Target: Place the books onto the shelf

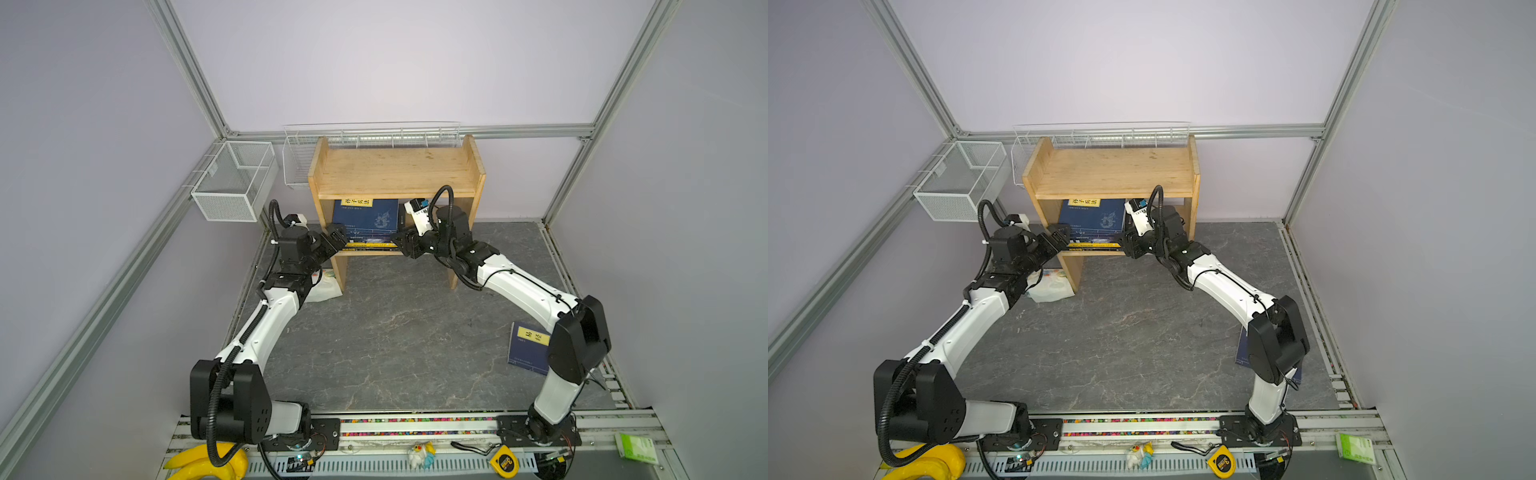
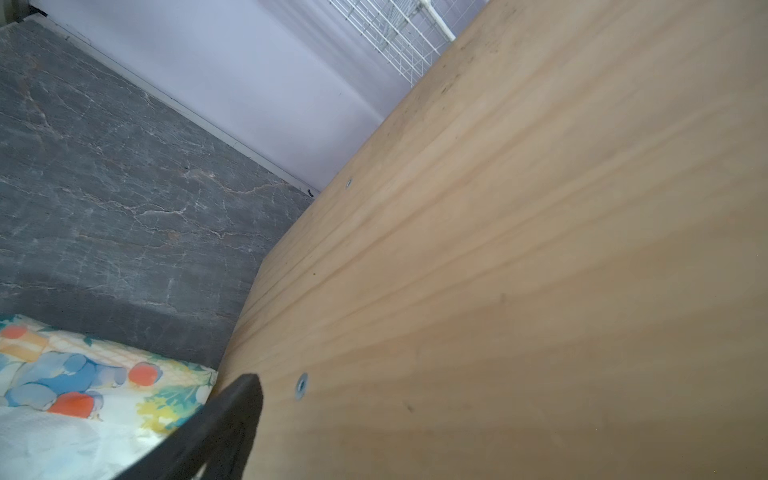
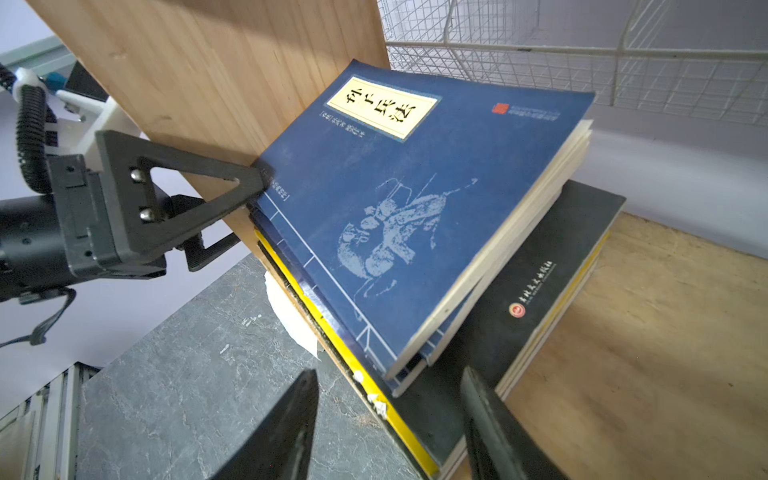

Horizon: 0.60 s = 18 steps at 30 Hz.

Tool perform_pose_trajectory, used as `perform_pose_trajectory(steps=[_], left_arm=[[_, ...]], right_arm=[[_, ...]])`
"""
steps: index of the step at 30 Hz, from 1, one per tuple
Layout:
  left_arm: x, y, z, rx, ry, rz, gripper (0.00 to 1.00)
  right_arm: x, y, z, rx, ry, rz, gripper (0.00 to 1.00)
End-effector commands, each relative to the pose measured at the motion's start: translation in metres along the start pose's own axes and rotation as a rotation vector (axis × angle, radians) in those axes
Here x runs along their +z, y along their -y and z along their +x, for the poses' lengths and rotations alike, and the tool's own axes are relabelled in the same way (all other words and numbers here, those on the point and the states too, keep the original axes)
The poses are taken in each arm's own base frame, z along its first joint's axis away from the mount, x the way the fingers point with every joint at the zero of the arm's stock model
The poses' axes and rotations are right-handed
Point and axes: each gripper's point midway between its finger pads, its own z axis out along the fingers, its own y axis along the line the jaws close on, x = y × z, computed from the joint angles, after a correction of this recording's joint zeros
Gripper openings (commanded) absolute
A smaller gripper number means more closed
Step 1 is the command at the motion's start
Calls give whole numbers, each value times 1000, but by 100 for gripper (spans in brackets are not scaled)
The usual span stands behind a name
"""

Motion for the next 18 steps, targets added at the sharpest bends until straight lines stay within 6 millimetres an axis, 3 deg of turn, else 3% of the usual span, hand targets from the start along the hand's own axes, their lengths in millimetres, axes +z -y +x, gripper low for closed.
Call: perform_pose_trajectory(steps=[1, 10, 18], left_arm=[[-6, 3, -1, -15, -18, 12, 100], [-10, 8, -4, -27, -10, 33, 100], [-12, 9, -6, -35, -5, 44, 100]], right_arm=[[3, -9, -19, -105, 60, -9, 57], [15, -4, -16, -110, 47, 14, 50], [16, -7, -12, -84, 35, -3, 29]])
